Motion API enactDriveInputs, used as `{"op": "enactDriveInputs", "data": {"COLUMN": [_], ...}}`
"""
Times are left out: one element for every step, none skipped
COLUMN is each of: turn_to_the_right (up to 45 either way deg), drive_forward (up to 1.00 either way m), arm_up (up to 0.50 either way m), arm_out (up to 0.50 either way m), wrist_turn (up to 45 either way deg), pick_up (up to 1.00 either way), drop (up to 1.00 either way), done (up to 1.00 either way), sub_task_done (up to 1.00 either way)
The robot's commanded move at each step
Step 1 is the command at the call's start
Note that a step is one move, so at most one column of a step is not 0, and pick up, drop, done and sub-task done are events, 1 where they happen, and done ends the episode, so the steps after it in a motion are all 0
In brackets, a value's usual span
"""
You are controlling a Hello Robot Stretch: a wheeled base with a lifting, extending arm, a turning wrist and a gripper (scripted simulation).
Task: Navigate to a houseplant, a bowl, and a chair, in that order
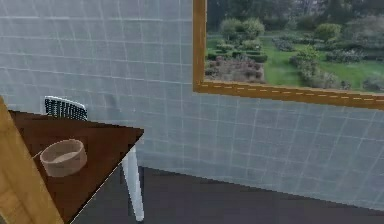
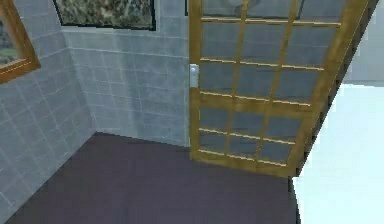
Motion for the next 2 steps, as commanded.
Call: {"op": "enactDriveInputs", "data": {"turn_to_the_right": [-36.0, 0.0], "drive_forward": [0.0, 0.0], "arm_up": [0.0, 0.0], "arm_out": [0.0, 0.0], "wrist_turn": [0.0, 0.0], "pick_up": [0.0, 0.0], "drop": [0.0, 0.0], "done": [0.0, 0.0], "sub_task_done": [0.0, 1.0]}}
